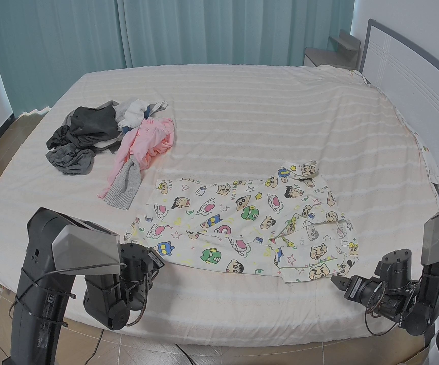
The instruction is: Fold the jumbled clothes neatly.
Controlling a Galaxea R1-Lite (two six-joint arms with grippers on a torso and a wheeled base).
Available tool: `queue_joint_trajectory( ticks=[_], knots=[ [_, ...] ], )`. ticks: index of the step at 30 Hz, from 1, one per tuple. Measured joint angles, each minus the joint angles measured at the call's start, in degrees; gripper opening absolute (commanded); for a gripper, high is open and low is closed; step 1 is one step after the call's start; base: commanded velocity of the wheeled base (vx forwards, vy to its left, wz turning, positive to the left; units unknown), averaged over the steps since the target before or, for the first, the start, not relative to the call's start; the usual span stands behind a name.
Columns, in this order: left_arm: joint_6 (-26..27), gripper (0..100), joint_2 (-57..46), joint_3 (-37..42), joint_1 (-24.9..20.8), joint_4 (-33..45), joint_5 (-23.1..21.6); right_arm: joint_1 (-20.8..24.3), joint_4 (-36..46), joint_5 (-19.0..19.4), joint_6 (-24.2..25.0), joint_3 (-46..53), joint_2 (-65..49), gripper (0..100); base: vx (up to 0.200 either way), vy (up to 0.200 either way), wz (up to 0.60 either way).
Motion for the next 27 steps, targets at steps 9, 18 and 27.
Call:
queue_joint_trajectory(
  ticks=[9, 18, 27],
  knots=[
    [-0.2, 0, -0.2, 1.7, -0.1, 0.0, 2.2, 0.1, 0.3, -1.5, 0.0, -4.2, 5.3, 100, 0.000, 0.000, 0.00],
    [-0.3, 0, -0.6, 2.7, -0.5, 0.0, 2.2, 0.1, 4.6, -1.6, 0.0, -11.6, 7.9, 100, 0.000, 0.000, 0.00],
    [-0.4, 0, -0.7, 3.0, -0.5, 0.0, 2.2, -1.9, 13.3, -1.8, 0.1, -18.1, 8.3, 100, 0.000, 0.000, 0.00]
  ],
)
